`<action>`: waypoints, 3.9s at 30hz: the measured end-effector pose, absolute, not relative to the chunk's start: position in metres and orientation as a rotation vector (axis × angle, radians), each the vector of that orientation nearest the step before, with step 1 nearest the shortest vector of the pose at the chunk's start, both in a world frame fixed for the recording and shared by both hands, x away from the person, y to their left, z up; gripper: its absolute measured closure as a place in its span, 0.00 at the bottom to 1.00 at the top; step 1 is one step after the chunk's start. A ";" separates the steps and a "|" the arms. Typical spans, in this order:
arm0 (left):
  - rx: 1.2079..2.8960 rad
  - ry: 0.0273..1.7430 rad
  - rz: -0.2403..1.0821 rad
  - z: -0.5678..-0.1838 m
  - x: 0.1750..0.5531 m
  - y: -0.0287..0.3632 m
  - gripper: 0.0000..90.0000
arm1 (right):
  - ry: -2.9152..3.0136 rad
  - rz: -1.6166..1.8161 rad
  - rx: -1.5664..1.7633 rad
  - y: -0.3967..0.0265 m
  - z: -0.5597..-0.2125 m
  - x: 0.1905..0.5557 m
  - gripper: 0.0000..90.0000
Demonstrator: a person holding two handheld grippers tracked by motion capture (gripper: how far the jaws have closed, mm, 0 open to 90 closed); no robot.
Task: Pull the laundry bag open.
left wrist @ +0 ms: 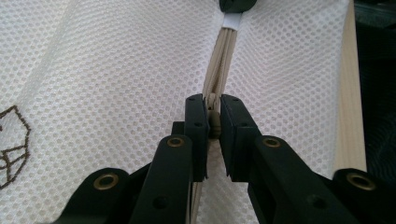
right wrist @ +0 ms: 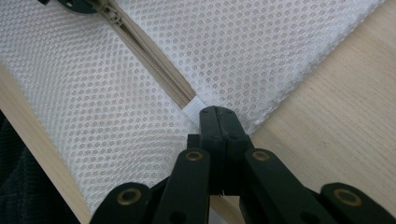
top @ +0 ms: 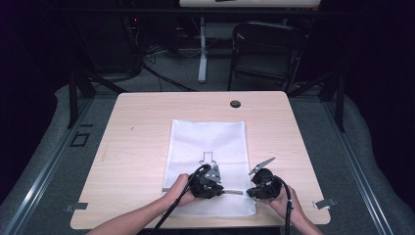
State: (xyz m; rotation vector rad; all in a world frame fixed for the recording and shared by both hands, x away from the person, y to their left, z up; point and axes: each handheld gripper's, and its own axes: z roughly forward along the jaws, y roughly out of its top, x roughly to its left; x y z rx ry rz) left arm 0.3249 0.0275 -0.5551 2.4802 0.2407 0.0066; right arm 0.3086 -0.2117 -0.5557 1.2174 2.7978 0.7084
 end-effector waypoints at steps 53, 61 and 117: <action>2.479 0.281 0.031 -0.550 0.322 0.078 0.92 | 2.803 0.737 1.251 -0.211 -0.556 0.309 1.00; 2.496 0.293 0.034 -0.552 0.322 0.080 0.92 | 2.801 0.714 1.235 -0.212 -0.555 0.309 1.00; 2.493 0.422 0.056 -0.548 0.321 0.140 0.92 | 2.814 0.711 1.228 -0.212 -0.556 0.312 1.00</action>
